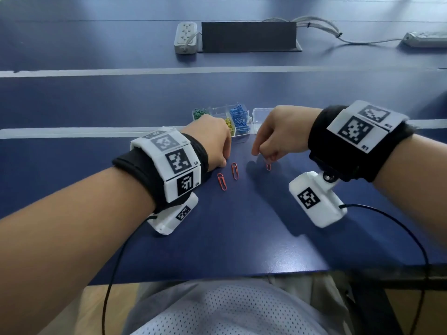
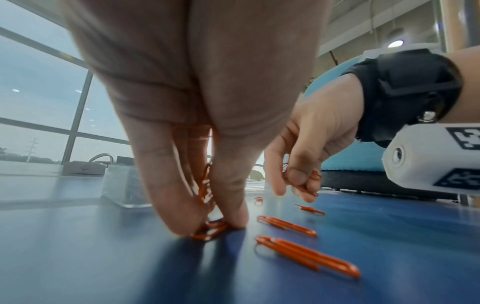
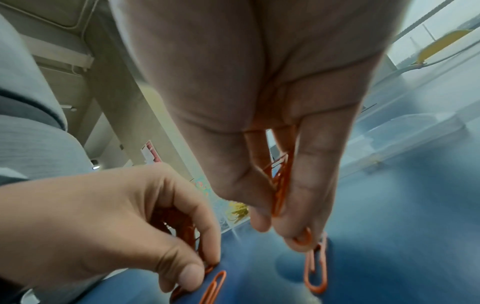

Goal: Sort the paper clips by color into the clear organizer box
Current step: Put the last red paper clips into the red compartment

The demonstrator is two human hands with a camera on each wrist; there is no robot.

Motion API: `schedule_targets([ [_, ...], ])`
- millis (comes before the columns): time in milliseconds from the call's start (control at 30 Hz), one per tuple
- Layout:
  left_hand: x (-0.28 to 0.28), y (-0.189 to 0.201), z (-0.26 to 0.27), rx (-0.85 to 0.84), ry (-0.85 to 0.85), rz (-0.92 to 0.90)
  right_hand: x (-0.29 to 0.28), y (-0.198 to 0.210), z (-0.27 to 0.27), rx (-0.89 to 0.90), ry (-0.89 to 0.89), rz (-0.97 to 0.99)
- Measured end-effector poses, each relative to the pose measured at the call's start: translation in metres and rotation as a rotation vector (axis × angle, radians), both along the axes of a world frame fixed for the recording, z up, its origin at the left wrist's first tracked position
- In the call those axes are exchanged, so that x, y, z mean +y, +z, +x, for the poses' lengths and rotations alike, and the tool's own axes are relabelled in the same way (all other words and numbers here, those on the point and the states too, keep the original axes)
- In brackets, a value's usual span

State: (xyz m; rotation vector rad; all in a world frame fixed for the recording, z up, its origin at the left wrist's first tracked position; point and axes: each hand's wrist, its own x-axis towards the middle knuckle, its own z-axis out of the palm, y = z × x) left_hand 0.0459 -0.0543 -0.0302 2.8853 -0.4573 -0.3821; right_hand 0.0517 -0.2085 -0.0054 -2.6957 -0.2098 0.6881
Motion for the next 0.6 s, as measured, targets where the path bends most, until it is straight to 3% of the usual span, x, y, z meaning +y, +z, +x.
schedule_targets([
  [233,0.002,0.005,-0.002,-0.005,0.001,-0.008,0.012,0.004,0.018,0.028,-0.080,0.109],
  [500,0.002,0.002,-0.004,-0.010,-0.022,0.033,0.054,0.026,0.051,-0.162,-0.091,0.140],
  [600,0.011,0.006,-0.001,0.048,0.072,-0.048,0.063,0.028,0.060,-0.183,-0.066,0.105],
])
